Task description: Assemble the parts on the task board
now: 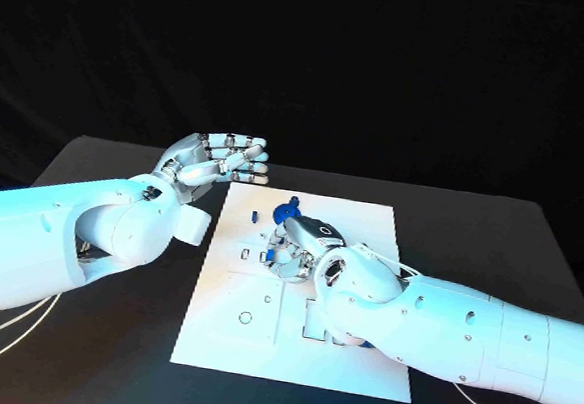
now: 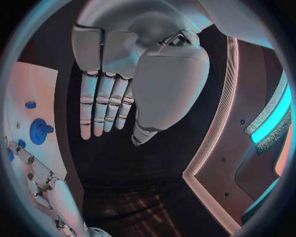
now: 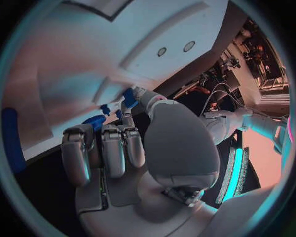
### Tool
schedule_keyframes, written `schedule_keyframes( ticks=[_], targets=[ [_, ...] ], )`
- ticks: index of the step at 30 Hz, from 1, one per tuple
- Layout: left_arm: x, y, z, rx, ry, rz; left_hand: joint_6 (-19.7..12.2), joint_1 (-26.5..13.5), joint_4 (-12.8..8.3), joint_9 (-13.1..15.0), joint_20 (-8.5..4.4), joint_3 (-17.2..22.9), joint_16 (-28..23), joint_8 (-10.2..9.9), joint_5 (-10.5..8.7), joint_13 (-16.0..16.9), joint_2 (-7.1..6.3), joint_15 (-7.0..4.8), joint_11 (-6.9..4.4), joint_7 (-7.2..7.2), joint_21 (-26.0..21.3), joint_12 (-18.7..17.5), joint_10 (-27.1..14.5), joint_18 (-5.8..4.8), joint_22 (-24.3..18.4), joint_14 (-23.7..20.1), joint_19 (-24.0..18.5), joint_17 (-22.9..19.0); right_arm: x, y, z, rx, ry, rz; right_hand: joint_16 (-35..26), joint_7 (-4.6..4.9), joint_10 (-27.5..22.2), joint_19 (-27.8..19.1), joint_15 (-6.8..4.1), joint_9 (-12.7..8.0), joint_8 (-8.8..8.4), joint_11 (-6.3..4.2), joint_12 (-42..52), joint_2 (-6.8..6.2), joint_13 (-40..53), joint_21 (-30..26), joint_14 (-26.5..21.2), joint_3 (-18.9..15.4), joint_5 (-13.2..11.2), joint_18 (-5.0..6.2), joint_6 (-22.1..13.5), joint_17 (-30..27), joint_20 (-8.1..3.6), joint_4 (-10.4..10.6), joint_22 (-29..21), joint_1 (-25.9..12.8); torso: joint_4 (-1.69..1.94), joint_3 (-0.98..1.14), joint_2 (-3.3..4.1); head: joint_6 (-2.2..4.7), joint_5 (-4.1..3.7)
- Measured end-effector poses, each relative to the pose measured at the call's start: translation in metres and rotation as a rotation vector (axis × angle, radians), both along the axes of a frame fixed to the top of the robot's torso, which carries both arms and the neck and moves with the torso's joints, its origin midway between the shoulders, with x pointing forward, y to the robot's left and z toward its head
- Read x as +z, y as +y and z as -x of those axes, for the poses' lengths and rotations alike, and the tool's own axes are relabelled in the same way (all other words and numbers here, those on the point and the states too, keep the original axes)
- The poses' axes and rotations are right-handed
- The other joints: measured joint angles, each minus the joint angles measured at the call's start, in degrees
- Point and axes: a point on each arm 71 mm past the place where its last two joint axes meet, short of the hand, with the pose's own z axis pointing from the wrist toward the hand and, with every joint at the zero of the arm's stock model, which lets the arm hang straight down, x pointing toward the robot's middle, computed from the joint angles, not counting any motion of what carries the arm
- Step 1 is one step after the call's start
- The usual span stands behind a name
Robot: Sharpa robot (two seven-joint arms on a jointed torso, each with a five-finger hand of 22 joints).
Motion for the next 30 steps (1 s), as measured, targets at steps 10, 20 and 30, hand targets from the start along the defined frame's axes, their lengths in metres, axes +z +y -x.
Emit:
schedule_keyframes(
  ticks=[10,20,30],
  targets=[
    [-0.0002,0.0001,0.0,-0.001,0.001,0.0,0.0,0.0,0.0,-0.06,0.0,0.0,0.0,0.0,0.0,0.0,0.0,0.0,0.0,0.0,0.36,0.0,0.0,0.0,0.1,0.0,0.0,0.1,-0.003,-0.0015,0.0003,-0.005,0.007,0.01,0.0,0.22,0.0,0.0,0.0,-0.15,0.16,0.0,-0.6,-0.84,0.0,0.0,0.0,-0.61,0.0,0.0,-0.63,0.02,0.0,0.6,-0.01,-0.84,-0.03,0.02,0.01,0.1,-0.15],
    [-0.0004,0.0005,-0.0002,0.0,0.002,-0.001,0.0,0.0,0.0,-0.06,0.0,0.0,0.0,0.0,0.0,0.0,0.0,0.0,0.0,0.0,0.36,0.0,0.0,0.0,0.09,0.0,0.0,0.09,-0.0027,-0.0015,0.0001,-0.006,0.007,0.01,0.0,0.63,0.0,0.0,0.0,-0.36,-0.06,0.0,-1.44,-1.91,0.0,0.0,0.0,-2.4,0.99,0.0,-1.89,0.02,0.0,1.28,-0.01,-1.9,-0.04,0.03,0.04,0.15,-0.15],
    [-0.0009,0.0013,-0.0007,0.001,0.004,-0.003,0.0,0.0,0.0,-0.06,0.0,0.0,0.0,0.0,0.0,0.0,0.0,0.0,0.0,0.0,0.36,0.0,0.0,0.01,0.14,0.0,-0.43,0.14,-0.003,-0.0019,0.0001,-0.009,0.006,0.007,0.0,1.03,0.04,0.0,0.0,-0.82,-0.62,0.3,-2.46,-1.04,-0.01,0.0,0.0,-13.23,-6.74,0.0,-3.89,0.01,0.0,5.96,-0.02,-1.03,-0.04,0.03,0.04,0.18,-0.2]
  ],
)
